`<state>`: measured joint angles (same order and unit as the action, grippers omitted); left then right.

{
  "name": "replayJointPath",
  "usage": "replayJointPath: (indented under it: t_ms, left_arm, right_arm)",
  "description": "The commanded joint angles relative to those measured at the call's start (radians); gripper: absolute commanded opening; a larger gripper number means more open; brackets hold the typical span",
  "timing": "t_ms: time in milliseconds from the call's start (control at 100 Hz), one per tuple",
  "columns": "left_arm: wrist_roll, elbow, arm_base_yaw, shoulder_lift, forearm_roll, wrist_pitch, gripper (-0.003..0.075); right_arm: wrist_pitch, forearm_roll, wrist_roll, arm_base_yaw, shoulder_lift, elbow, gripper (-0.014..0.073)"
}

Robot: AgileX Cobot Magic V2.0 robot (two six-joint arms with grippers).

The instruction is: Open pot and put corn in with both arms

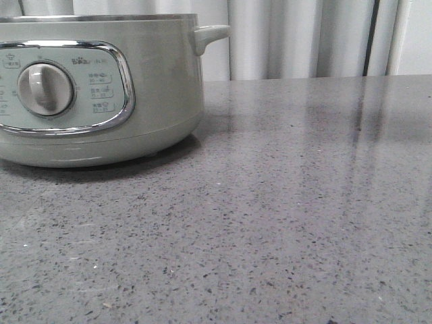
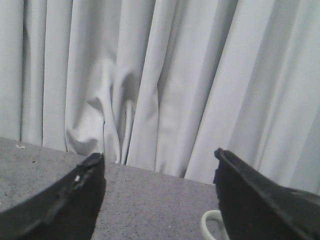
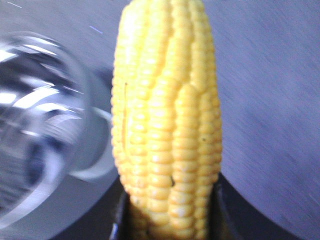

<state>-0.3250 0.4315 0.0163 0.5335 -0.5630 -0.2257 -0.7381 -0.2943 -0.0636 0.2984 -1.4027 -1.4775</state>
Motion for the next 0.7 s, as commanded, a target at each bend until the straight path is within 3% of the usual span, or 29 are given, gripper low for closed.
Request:
replayJointPath:
  t_ms: [0, 260, 520, 610, 690]
  left_arm:
    - [0.011, 0.032, 0.008, 0.001, 0.003, -0.042, 0.0376]
    - [0.011, 0.039, 0.008, -0.004, 0.003, -0.029, 0.0118]
    - [0.011, 0.091, 0.056, -0.074, 0.004, 0.157, 0.0008]
    - [0.011, 0.093, 0.089, -0.115, 0.004, 0.263, 0.0006]
    - [0.011, 0.093, 0.11, -0.15, 0.004, 0.341, 0.0006]
  right_arm:
    - [0.102, -0.022, -0.017, 0.082, -0.007, -0.108, 0.0018]
    - [0.167, -0.022, -0.017, 0.265, -0.211, -0.285, 0.0018]
    - [0.149, -0.032, -0.017, 0.304, -0.407, -0.439, 0.0027]
    - [0.128, -0.032, -0.017, 0.307, -0.446, -0.467, 0.0104]
    - [0.111, -0.037, -0.017, 0.309, -0.462, -0.468, 0.0247]
